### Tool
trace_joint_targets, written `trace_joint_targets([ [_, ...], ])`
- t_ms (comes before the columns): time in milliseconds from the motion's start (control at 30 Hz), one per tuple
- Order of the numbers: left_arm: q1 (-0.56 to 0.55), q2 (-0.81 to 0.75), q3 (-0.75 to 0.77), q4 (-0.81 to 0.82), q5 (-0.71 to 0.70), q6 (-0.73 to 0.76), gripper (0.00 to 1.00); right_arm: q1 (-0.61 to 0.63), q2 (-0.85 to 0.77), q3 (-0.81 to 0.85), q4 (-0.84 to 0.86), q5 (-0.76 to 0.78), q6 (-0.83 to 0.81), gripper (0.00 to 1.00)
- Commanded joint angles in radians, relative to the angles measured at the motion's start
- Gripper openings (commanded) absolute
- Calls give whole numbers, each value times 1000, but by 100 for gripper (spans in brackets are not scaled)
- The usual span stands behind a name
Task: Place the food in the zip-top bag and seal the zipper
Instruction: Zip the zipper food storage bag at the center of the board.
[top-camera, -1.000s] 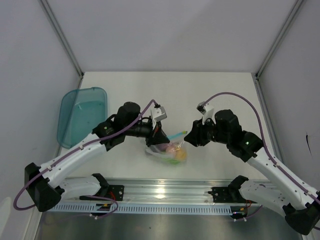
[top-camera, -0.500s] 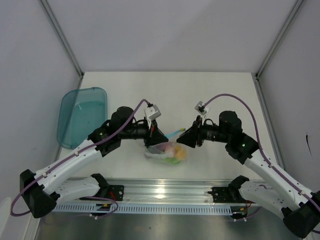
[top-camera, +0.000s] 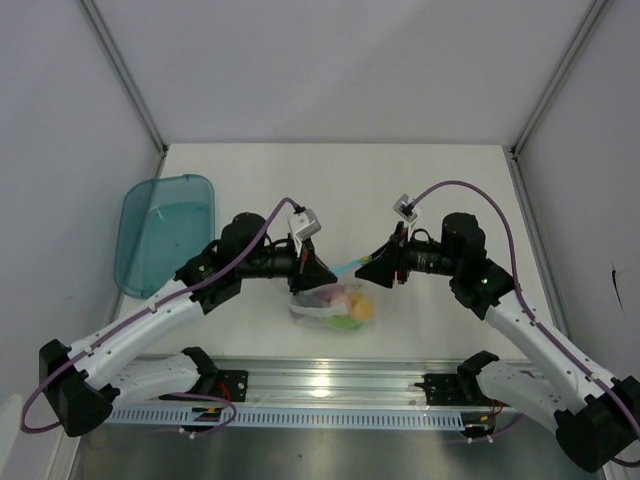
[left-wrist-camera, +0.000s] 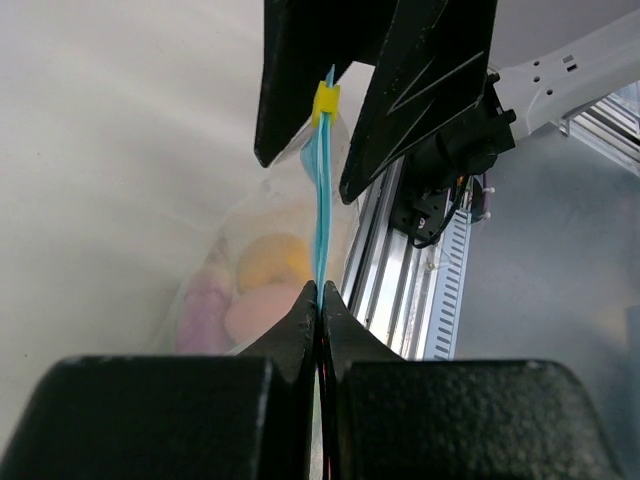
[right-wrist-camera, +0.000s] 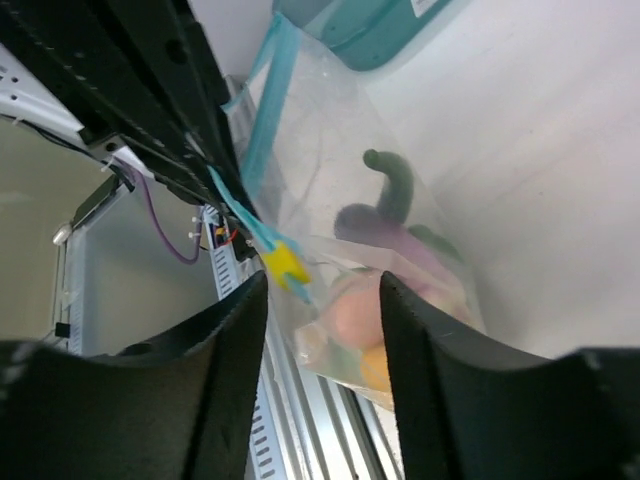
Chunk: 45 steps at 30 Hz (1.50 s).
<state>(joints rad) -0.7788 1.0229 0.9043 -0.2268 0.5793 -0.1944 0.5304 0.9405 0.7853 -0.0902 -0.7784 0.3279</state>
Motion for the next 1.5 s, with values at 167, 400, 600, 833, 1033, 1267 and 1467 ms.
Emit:
trace_joint_targets([
  [167,-2,-53,4,26,43,-17,1,-44,-26,19,-31,-2,-72,53],
  [400,-2,-47,-1,56,85,-51,1,-53,-11,0,78,-126,-27,52],
  [600,-2,-43,-10,75,96,-62,1,-53,29,8,173,-206,25,35],
  [833,-2,-43,-10,84,86,-68,1,-53,4,-8,147,-206,33,33],
  [1033,-2,-49,-8,90,76,-74,1,-53,1,-32,147,-203,40,33],
  [1267,-2,-69,-16,89,56,-74,1,-47,-2,-64,221,-184,111,0],
  [1467,-2,-131,-48,154,25,-53,63,-24,-5,-43,195,-140,105,0],
])
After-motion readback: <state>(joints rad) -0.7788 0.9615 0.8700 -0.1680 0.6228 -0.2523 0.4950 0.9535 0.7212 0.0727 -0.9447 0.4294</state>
